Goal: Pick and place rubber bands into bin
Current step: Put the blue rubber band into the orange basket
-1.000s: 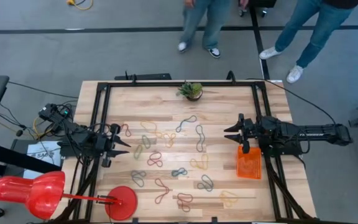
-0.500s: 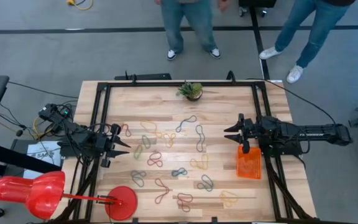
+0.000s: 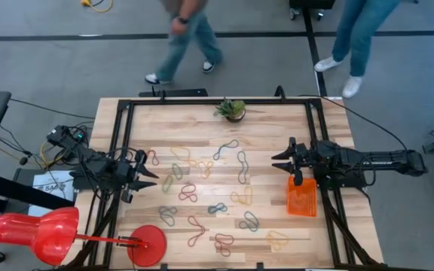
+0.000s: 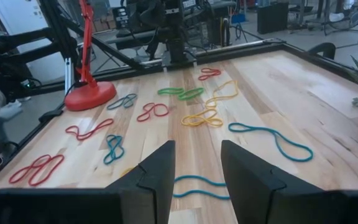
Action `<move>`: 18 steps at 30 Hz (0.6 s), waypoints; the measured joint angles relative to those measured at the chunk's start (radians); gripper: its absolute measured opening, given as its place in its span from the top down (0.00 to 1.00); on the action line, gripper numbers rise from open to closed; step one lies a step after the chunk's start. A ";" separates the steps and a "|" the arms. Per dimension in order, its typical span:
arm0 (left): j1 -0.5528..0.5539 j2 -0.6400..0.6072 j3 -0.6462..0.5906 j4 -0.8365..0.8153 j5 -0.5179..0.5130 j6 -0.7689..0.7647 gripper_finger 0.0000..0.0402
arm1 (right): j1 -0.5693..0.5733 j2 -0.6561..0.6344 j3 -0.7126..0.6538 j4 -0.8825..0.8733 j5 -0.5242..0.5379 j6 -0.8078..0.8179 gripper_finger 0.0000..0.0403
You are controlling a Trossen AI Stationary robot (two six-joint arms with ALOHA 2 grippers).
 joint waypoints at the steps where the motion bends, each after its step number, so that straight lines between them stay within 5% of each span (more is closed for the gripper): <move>1: 0.000 0.000 0.000 0.007 -0.008 0.018 0.76 | 0.000 0.000 0.000 0.000 0.000 0.000 0.69; 10: 0.000 0.000 0.000 0.021 -0.283 0.175 0.76 | 0.000 0.000 0.000 0.107 0.047 0.032 0.69; 18: 0.000 0.000 0.002 0.031 -0.307 0.229 0.76 | 0.000 0.000 0.000 0.145 0.058 0.026 0.69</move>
